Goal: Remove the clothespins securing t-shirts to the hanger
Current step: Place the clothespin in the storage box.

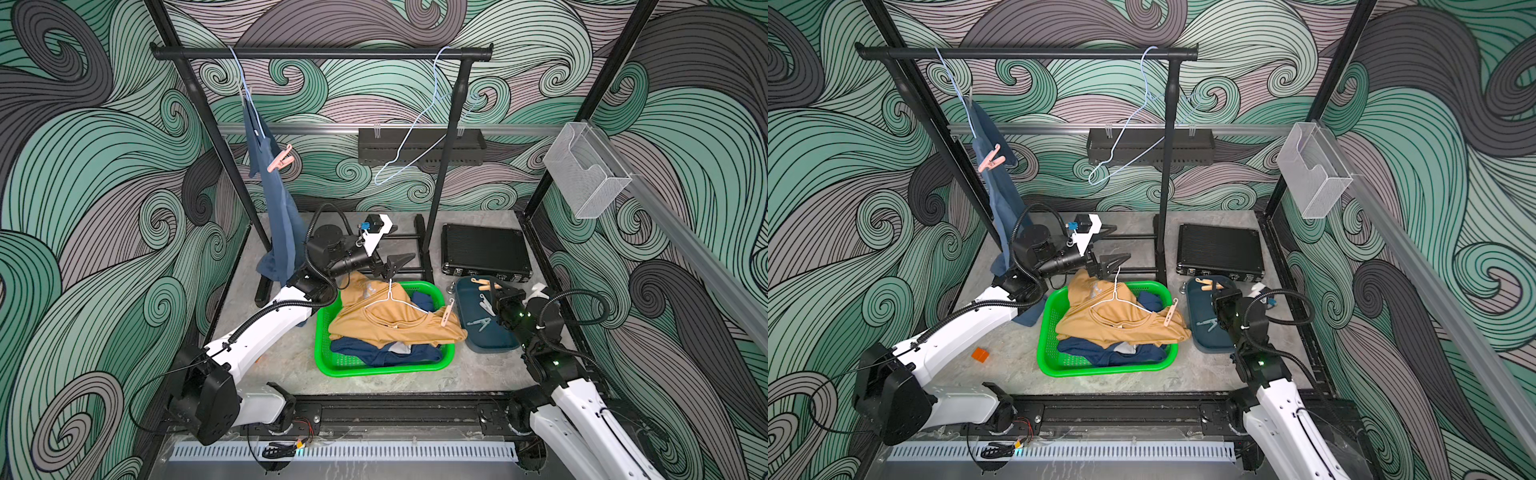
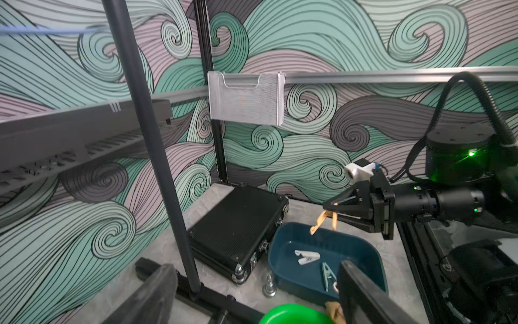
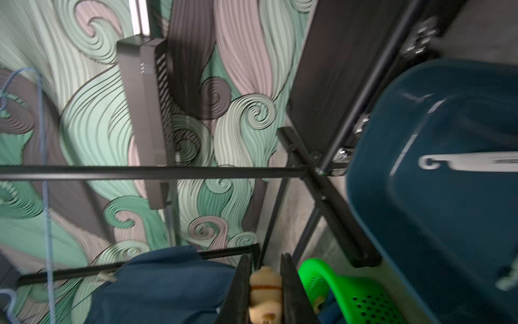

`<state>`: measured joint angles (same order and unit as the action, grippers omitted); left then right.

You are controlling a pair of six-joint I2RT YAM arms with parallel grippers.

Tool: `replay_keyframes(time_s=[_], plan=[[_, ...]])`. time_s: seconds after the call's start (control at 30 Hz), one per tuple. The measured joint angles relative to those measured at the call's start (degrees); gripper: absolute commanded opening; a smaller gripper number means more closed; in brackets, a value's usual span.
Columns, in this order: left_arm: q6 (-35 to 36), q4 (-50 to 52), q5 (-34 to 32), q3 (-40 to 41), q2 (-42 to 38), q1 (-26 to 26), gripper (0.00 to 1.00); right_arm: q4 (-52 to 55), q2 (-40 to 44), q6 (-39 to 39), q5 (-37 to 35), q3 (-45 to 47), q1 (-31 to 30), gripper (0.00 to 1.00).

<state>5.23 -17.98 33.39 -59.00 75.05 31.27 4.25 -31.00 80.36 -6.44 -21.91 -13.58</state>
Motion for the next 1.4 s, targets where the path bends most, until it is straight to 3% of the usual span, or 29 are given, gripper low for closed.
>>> replay_keyframes(time_s=[0.37, 0.63, 0.77, 1.13, 1.4], plan=[[4.85, 10.95, -2.14, 2.27, -6.40, 0.00, 0.89, 10.80, -0.87, 4.20, -2.62, 7.39, 3.58, 0.08], [6.14, 20.94, -4.79, 4.79, -10.60, 0.00, 0.90, 11.30, -3.43, 4.92, -2.45, 7.39, 3.98, 0.25], [5.66, 23.96, -6.82, 5.62, -12.41, 0.00, 0.90, 11.72, -4.09, 5.70, -2.32, 7.39, 4.24, 0.27], [2.51, 29.40, -9.03, 5.90, -13.66, 0.00, 0.89, 14.34, -4.11, 6.91, -2.12, 7.26, 4.37, 0.52], [1.57, 36.92, -9.46, 5.44, -13.35, 0.00, 0.85, 21.49, -0.09, 4.02, -3.41, 1.38, 4.50, 0.63]])
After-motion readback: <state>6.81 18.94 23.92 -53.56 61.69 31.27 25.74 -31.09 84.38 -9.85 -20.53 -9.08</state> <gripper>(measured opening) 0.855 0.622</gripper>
